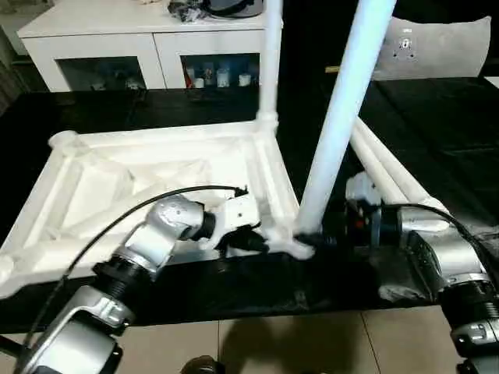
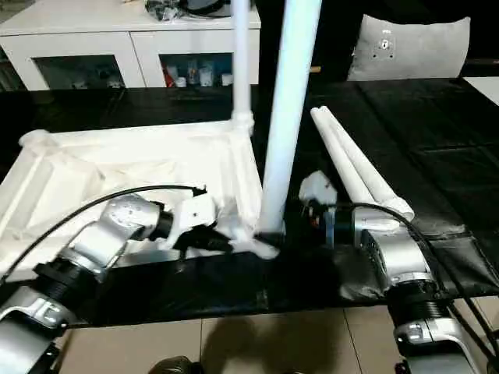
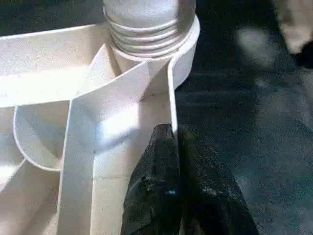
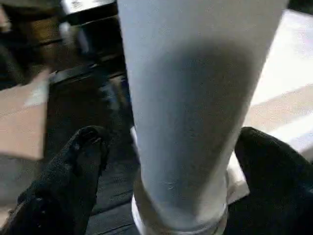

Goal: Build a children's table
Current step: Rotate leg to tighten

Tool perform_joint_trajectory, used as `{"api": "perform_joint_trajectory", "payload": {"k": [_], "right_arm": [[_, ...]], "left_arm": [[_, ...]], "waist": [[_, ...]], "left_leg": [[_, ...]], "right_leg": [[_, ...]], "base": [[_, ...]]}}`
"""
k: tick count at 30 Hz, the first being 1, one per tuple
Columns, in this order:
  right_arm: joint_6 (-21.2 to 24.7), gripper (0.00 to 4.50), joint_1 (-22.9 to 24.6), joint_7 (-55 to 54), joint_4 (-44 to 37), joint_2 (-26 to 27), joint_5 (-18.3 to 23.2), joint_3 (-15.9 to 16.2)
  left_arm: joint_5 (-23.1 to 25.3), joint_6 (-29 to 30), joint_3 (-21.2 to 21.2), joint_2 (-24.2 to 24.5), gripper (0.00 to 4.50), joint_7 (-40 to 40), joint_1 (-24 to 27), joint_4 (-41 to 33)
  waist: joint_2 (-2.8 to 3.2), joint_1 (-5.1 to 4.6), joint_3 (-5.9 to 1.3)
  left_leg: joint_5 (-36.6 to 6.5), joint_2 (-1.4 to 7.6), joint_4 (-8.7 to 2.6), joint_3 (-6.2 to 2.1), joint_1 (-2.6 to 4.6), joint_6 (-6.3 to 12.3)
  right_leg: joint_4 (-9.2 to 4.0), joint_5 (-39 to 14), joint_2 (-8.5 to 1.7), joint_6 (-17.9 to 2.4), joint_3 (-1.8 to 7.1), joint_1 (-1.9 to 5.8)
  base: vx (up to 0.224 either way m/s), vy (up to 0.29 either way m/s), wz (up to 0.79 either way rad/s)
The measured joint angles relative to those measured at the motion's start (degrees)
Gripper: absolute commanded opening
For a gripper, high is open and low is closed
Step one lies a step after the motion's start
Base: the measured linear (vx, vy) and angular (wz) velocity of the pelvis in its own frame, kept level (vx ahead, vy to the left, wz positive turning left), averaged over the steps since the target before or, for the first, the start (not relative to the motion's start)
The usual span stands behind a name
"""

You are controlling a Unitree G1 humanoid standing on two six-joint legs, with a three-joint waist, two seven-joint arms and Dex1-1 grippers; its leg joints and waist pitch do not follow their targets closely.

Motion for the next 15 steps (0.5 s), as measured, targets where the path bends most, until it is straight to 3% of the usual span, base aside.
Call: {"api": "perform_joint_trajectory", "payload": {"k": [15], "right_arm": [[3.5,2.76,-0.1,5.5,0.6,-0.5,2.0,1.5]], "left_arm": [[-1.1,-1.7,-0.7,1.2,0.00,-4.2,0.0,0.3]], "waist": [[-0.13,0.19,-0.05]], "left_leg": [[0.0,0.00,0.04,0.01,0.00,0.01]], "right_leg": [[0.00,0.0,-0.01,0.1,0.01,0.02]], "base": [[0.000,0.000,0.00]]}}
